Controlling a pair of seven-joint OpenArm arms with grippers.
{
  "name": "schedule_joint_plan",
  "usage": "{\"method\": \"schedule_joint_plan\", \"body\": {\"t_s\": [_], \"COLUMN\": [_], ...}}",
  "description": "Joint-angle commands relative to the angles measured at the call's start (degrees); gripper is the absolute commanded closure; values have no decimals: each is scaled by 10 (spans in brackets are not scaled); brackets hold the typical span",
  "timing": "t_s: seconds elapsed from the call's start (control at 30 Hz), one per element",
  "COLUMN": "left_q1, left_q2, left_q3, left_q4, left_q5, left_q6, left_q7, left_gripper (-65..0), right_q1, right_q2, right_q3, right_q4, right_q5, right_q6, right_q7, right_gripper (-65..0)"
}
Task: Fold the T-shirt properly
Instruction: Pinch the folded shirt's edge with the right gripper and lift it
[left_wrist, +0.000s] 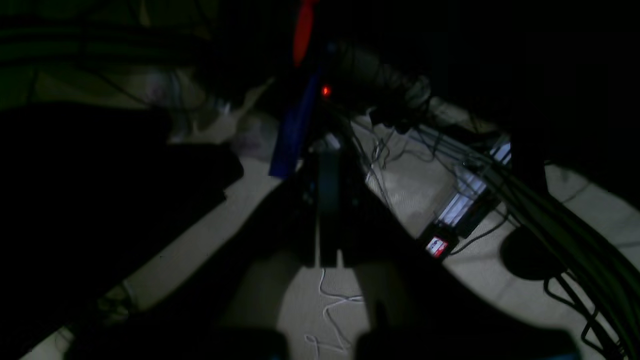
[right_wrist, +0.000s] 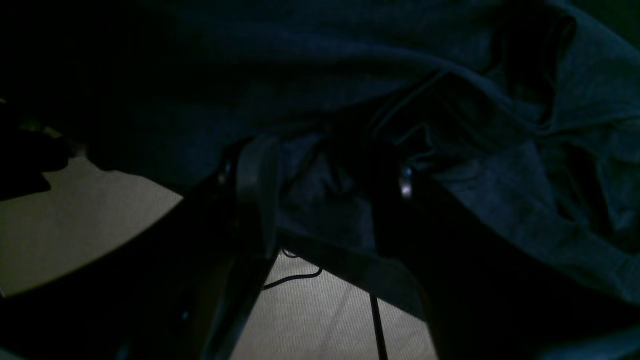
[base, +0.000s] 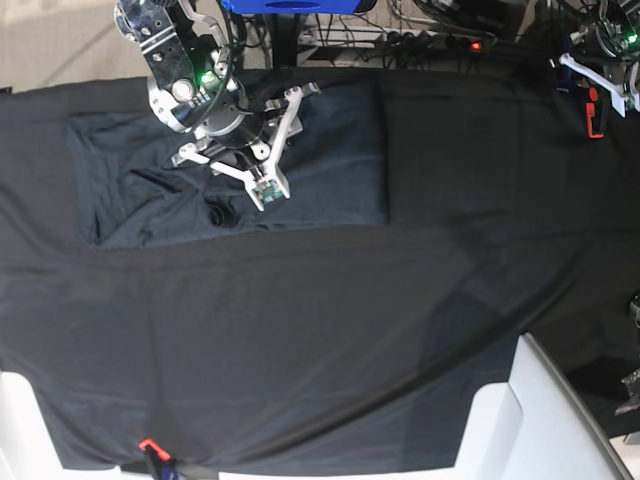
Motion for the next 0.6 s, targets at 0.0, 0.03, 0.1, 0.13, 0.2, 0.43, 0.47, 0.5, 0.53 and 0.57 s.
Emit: {"method": "schedule_joint_plan", "body": {"t_s": [0.0,0.03,0.1,0.13,0.2,0.43,0.47,0.5,0.53,0.57], "left_q1": [4,5,5,5,5,5,5,5,4,4], "left_q2": [-14,-14,-14,-14,-14,-14,-14,-14,-14,-14], "left_q3": [-4,-4,-4,-4,-4,-4,-4,-4,-4,-4], "left_q4": [7,7,7,7,7,7,7,7,7,7], "left_q5": [1,1,1,1,1,1,1,1,1,1], "left_q6": [0,0,0,0,0,0,0,0,0,0], "left_q7": [-6,-6,-6,-6,-6,-6,-6,-6,-6,-6], "left_gripper": [0,0,0,0,0,0,0,0,0,0], "right_q1": [8,9,11,12,12,-11,-12,-12,-12,-12], "right_q2": [-1,-1,-1,-1,-1,4,4,5,13,20], "right_q3": [3,3,3,3,3,4,4,4,4,4], "right_q4": [8,5,-9,-15,-22,27,31,30,29,29], "right_q5": [0,0,0,0,0,-2,-2,-2,-2,-2], "right_q6": [0,0,0,0,0,-1,-1,-1,-1,-1], "right_q7": [8,8,10,10,10,-22,-30,-33,-35,-34], "right_gripper": [-266,-264,-261,-246,-152,-26,-24,-17,-6,-5]}}
